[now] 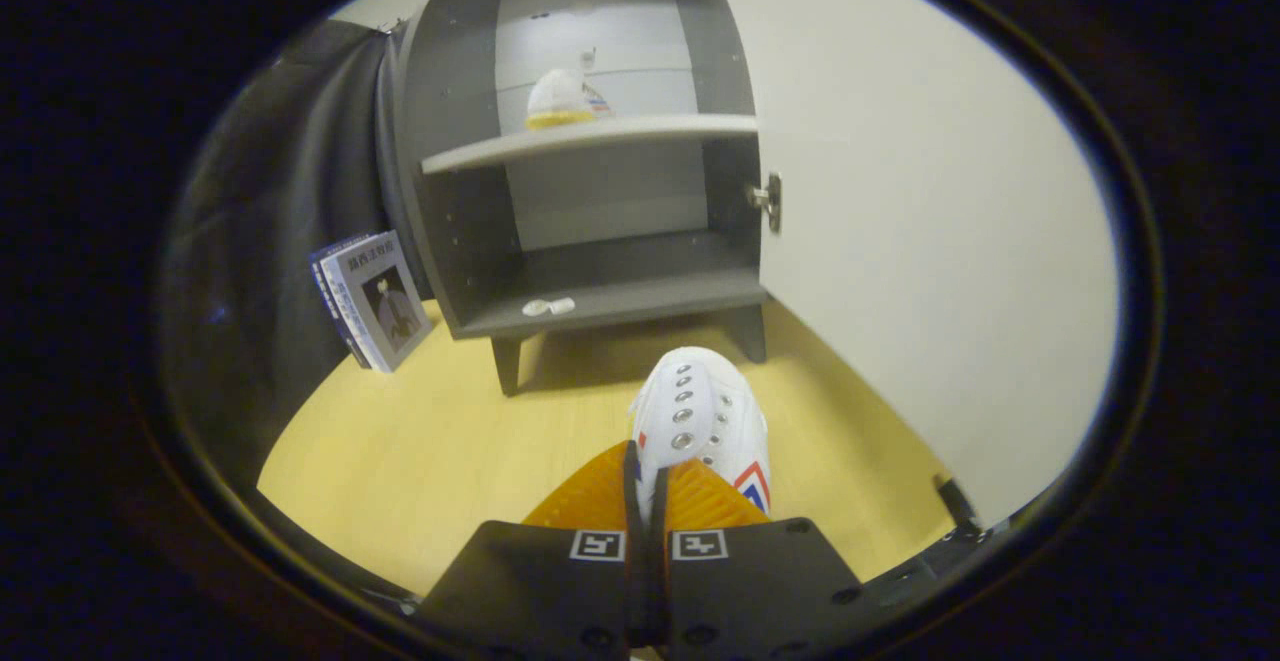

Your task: Open the shoe cabinet door, grab the shoes and put them into the shoe cabinet, then close the shoe cabinet door.

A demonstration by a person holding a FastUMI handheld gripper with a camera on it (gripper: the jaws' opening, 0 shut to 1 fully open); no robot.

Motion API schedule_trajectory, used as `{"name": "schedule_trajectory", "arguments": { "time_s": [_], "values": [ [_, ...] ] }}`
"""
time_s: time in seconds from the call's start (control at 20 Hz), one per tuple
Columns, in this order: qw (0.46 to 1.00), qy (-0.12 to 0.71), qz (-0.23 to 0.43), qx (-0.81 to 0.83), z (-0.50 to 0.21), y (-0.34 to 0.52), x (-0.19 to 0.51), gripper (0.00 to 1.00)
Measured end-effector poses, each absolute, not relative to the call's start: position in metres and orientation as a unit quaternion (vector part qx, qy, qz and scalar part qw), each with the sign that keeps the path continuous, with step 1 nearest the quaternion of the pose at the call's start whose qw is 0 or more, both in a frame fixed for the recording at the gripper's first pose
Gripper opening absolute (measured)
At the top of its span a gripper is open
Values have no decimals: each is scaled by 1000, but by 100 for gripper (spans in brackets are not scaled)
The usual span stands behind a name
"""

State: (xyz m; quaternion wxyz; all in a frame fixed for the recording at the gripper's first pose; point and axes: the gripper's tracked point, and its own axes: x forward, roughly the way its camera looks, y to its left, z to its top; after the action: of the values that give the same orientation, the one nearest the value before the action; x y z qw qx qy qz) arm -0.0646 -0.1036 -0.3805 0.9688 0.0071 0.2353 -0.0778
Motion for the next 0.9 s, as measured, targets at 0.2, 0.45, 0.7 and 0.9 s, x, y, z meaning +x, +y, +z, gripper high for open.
{"name": "schedule_trajectory", "arguments": {
  "time_s": [0.2, 0.45, 0.7, 0.9],
  "values": [
    [980, 184, -79, -16, -289, -87, -45, 3],
    [989, 135, -60, -26, -203, -75, 0, 3],
    [991, 114, -40, -49, -158, -83, 78, 2],
    [992, 114, -22, -59, -142, -97, 147, 2]
  ]
}}
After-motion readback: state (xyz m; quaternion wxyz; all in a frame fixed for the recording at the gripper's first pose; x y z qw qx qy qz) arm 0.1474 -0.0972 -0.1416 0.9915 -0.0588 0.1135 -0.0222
